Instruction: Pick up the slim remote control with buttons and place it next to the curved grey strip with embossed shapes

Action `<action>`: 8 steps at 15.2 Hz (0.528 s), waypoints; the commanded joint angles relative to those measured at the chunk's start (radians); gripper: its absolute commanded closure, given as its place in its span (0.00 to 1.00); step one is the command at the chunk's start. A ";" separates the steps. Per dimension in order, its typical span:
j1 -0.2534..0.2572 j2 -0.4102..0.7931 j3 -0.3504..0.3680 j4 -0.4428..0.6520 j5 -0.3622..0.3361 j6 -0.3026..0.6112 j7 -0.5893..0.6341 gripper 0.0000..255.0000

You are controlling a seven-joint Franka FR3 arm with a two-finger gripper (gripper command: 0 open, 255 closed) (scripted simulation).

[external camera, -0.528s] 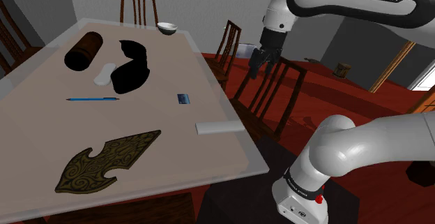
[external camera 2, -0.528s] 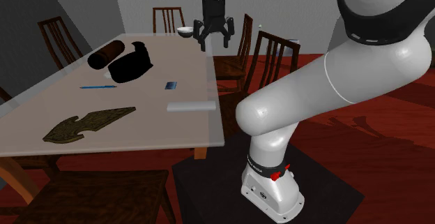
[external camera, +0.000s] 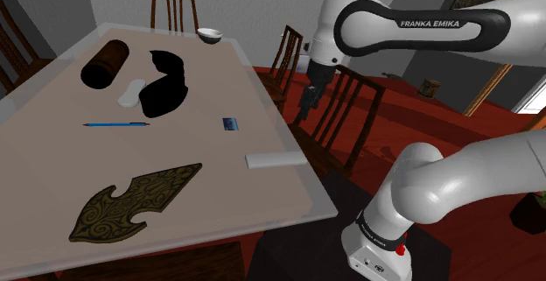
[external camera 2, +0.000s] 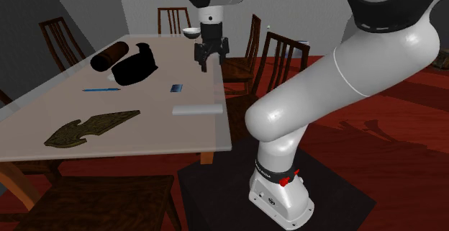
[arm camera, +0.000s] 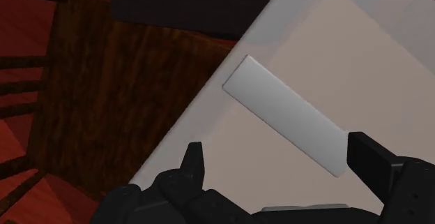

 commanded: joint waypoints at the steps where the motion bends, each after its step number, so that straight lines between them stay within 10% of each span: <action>1: 0.037 0.030 -0.007 -0.040 -0.002 0.076 -0.079 0.00; 8: 0.159 0.175 -0.036 -0.152 -0.007 0.341 -0.349 0.00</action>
